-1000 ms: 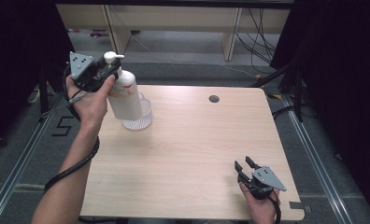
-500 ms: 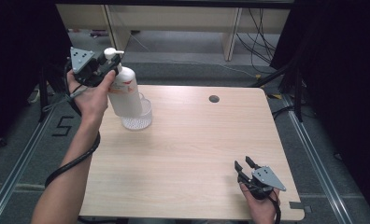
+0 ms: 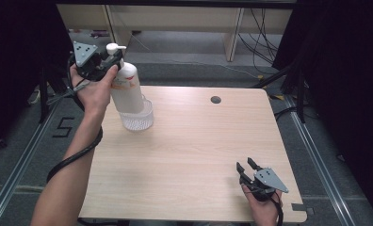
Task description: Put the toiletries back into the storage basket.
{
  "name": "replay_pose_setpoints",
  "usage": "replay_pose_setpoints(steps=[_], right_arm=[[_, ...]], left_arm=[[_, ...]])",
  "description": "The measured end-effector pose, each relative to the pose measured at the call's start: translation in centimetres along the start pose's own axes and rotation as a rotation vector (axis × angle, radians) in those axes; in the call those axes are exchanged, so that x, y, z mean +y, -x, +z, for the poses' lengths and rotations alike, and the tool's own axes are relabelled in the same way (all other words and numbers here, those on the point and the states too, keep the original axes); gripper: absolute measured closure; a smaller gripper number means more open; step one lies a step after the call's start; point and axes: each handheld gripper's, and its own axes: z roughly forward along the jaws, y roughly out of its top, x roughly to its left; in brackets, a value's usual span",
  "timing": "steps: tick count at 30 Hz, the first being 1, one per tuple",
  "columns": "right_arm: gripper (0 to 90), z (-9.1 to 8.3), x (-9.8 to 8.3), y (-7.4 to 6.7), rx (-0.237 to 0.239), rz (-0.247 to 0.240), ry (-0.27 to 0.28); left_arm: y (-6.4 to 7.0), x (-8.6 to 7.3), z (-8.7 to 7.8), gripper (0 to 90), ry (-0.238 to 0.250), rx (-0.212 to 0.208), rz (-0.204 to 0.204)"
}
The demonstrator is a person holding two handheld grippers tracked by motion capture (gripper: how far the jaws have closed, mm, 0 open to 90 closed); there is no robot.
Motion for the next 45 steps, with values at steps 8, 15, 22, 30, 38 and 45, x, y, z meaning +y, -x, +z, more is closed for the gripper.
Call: replay_pose_setpoints(steps=[8,15,22,30,38,45], right_arm=[[53.0,0.1,0.0,0.2,-0.004,-0.021,0.013],[53.0,0.1,0.0,0.3,-0.001,-0.036,0.019],[52.9,0.1,0.0,0.3,-0.005,-0.041,0.018],[52.9,0.1,0.1,0.4,-0.006,-0.049,0.021],[52.8,0.1,0.1,0.3,-0.001,-0.043,0.02],[52.7,0.1,0.0,0.3,0.006,-0.038,0.019]], left_arm=[[0.0,0.0,0.7,59.3,-0.014,0.019,-0.015],[-0.1,-0.1,1.4,59.3,-0.021,0.026,-0.014],[-0.4,-0.4,2.2,59.3,-0.025,0.02,0.002],[-0.5,-0.9,2.8,59.3,-0.039,0.021,-0.003],[-0.4,-1.4,3.0,59.3,-0.054,0.019,-0.001],[-0.5,-1.9,3.2,59.3,-0.061,0.017,-0.004]])
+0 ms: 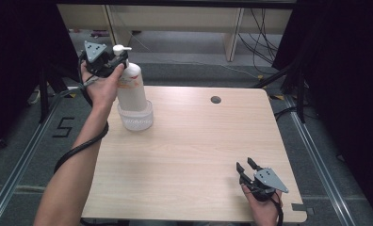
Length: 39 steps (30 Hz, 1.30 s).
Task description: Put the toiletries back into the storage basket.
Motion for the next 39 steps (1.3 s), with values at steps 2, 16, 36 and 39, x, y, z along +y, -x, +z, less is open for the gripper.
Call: replay_pose_setpoints(steps=[2,16,36,39], right_arm=[[52.7,0.0,0.0,-0.1,0.009,0.021,-0.01],[52.5,0.0,0.0,-0.1,0.01,0.016,-0.009],[52.4,0.0,0.0,-0.2,0.012,0.024,-0.011],[52.4,-0.1,0.0,-0.2,0.012,0.023,-0.015]], left_arm=[[0.1,-0.2,0.0,59.3,-0.012,0.01,-0.016],[-0.2,-1.8,0.3,59.2,-0.046,0.02,-0.019],[-0.2,-3.7,0.8,59.2,-0.08,0.026,-0.026],[-0.3,-4.0,0.8,59.2,-0.086,0.028,-0.025]])
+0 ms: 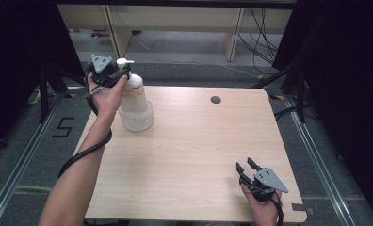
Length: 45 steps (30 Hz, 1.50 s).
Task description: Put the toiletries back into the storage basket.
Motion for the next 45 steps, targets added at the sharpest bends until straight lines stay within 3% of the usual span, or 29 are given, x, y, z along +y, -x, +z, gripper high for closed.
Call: replay_pose_setpoints(steps=[45], right_arm=[[51.9,0.1,0.0,0.0,0.007,-0.002,-0.001]], left_arm=[[-0.3,-4.3,1.3,59.1,-0.07,0.004,0.003]])
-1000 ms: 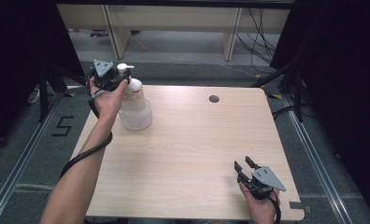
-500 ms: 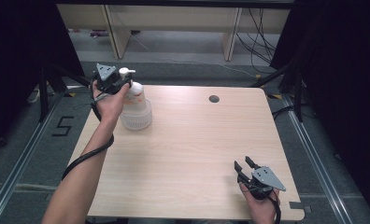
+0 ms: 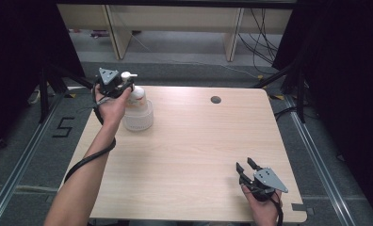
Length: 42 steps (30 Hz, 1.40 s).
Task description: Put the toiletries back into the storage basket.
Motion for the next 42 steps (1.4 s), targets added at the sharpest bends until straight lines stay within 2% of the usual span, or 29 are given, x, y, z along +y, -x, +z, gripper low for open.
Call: replay_pose_setpoints(steps=[13,16,24,28,33,42], right_arm=[[51.5,-0.01,0.0,-0.01,0.005,0.0,0.002],[51.3,-0.01,0.0,-0.01,0.007,-0.001,0.001],[50.6,-0.04,0.02,-0.05,0.008,0.005,-0.002],[50.3,-0.01,0.0,-0.09,0.003,0.002,-0.001],[50.1,-0.05,0.02,-0.14,0.006,0.012,-0.006],[49.7,-0.04,0.01,-0.09,0.001,0.001,-0.003]], left_arm=[[0.09,-0.23,-0.12,58.8,0.01,0.004,0.013],[0.1,-0.25,-0.15,58.6,0.013,0.005,0.026],[0.06,-0.35,-0.23,57.4,0.011,0.006,0.022],[-0.01,-0.55,-0.17,54.3,-0.004,0.005,0.017],[-0.09,-0.62,-0.14,51.1,-0.001,0.011,0.01],[-0.01,-0.51,-0.65,42.6,0.001,0.004,0.002]])
